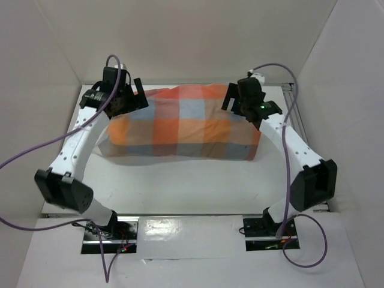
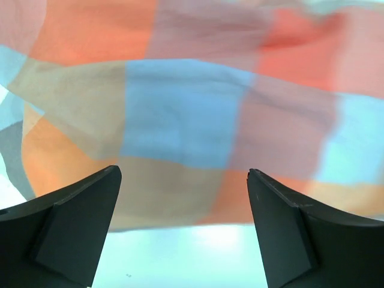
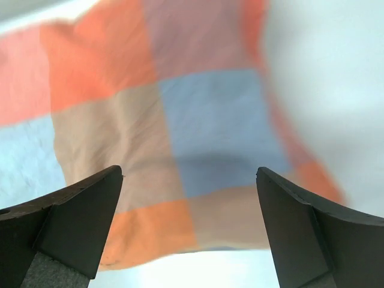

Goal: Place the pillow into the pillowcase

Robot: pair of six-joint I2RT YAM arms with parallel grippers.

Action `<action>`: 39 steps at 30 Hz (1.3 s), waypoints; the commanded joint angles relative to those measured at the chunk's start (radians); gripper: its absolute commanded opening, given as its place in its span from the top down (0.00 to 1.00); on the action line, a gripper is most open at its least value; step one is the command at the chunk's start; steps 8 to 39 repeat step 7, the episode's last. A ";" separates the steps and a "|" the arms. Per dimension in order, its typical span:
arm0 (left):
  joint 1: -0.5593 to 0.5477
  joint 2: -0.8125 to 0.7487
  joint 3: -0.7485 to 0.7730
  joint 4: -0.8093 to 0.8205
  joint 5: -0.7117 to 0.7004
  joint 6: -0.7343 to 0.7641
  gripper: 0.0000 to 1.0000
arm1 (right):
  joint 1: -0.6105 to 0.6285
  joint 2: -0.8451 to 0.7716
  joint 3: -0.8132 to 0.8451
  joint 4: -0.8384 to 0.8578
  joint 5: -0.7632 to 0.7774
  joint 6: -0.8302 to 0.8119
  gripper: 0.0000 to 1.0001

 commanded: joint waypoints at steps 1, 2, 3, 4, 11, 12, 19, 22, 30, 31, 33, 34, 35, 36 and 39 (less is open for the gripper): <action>-0.021 -0.167 0.002 -0.010 0.026 0.062 0.00 | -0.036 -0.135 0.070 -0.172 0.247 0.003 0.00; -0.021 -0.229 -0.023 -0.001 0.052 0.072 0.00 | -0.051 -0.153 0.061 -0.191 0.278 0.003 0.00; -0.033 -0.262 -0.082 0.025 0.072 0.072 0.00 | -0.063 -0.191 0.047 -0.226 0.324 0.003 0.00; -0.033 -0.293 -0.113 0.040 0.083 0.072 0.00 | -0.064 -0.212 0.035 -0.241 0.347 0.012 0.00; -0.044 -0.389 -0.198 0.086 0.112 0.072 0.00 | -0.088 -0.284 -0.030 -0.252 0.373 0.013 0.00; -0.044 -0.389 -0.198 0.086 0.112 0.072 0.00 | -0.088 -0.284 -0.030 -0.252 0.373 0.013 0.00; -0.044 -0.389 -0.198 0.086 0.112 0.072 0.00 | -0.088 -0.284 -0.030 -0.252 0.373 0.013 0.00; -0.044 -0.389 -0.198 0.086 0.112 0.072 0.00 | -0.088 -0.284 -0.030 -0.252 0.373 0.013 0.00; -0.044 -0.389 -0.198 0.086 0.112 0.072 0.00 | -0.088 -0.284 -0.030 -0.252 0.373 0.013 0.00; -0.044 -0.389 -0.198 0.086 0.112 0.072 0.00 | -0.088 -0.284 -0.030 -0.252 0.373 0.013 0.00; -0.044 -0.389 -0.198 0.086 0.112 0.072 0.00 | -0.088 -0.284 -0.030 -0.252 0.373 0.013 0.00; -0.044 -0.389 -0.198 0.086 0.112 0.072 0.00 | -0.088 -0.284 -0.030 -0.252 0.373 0.013 0.00; -0.044 -0.389 -0.198 0.086 0.112 0.072 0.00 | -0.088 -0.284 -0.030 -0.252 0.373 0.013 0.00; -0.044 -0.389 -0.198 0.086 0.112 0.072 0.00 | -0.088 -0.284 -0.030 -0.252 0.373 0.013 0.00; -0.044 -0.389 -0.198 0.086 0.112 0.072 0.00 | -0.088 -0.284 -0.030 -0.252 0.373 0.013 0.00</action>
